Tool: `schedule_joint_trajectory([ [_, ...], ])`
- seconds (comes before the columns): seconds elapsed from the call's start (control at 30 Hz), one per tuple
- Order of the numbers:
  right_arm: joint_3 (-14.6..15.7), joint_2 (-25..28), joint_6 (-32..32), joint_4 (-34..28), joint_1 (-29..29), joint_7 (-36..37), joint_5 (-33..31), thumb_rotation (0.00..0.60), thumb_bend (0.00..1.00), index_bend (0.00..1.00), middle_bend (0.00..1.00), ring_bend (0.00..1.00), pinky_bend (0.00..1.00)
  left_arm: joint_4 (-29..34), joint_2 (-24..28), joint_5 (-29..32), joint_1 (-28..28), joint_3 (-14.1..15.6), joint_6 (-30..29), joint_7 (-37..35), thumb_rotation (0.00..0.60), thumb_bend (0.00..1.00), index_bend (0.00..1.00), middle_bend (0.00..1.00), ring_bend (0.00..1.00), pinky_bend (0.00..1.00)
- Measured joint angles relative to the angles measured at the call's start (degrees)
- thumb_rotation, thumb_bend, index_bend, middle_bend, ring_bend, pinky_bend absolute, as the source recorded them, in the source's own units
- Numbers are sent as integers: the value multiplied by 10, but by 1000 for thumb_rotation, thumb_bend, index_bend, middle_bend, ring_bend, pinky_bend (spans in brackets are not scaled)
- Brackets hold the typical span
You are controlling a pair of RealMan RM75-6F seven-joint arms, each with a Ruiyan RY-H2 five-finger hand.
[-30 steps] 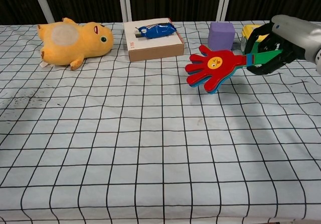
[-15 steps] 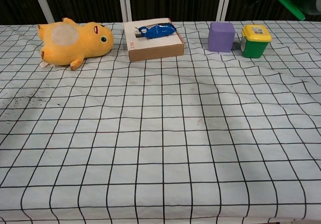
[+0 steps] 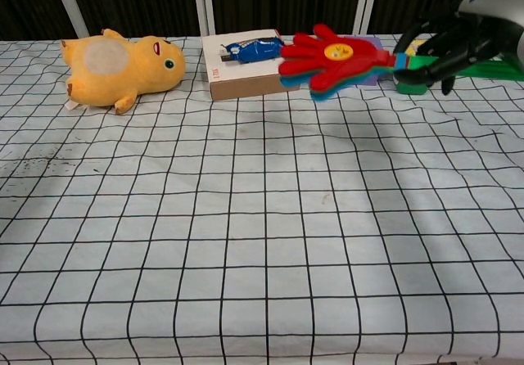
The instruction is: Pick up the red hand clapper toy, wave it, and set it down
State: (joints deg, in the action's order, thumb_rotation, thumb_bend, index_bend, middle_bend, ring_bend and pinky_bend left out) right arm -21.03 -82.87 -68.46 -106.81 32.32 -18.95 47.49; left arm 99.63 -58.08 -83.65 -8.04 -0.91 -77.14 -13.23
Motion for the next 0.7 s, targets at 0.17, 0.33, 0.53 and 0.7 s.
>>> schedule_joint_trajectory([
  [0.17, 32, -6, -29, 33, 16, -91, -12, 600, 701, 886, 687, 560, 592, 2, 2, 2, -1, 0, 3, 0, 600, 0, 0, 0, 0, 0],
  [0.33, 22, -10, -42, 19, 15, -44, 3, 600, 702, 887, 688, 561, 592, 2, 2, 2, -1, 0, 4, 1, 600, 0, 0, 0, 0, 0],
  [0.53, -11, -16, -55, -40, 2, 100, 57, 600, 701, 887, 688, 561, 592, 3, 2, 2, 0, 1, 4, 2, 600, 0, 0, 0, 0, 0],
  [0.7, -44, -20, -61, -100, -22, 271, 102, 600, 701, 887, 689, 561, 592, 3, 2, 2, -1, 0, 4, 0, 600, 0, 0, 0, 0, 0],
])
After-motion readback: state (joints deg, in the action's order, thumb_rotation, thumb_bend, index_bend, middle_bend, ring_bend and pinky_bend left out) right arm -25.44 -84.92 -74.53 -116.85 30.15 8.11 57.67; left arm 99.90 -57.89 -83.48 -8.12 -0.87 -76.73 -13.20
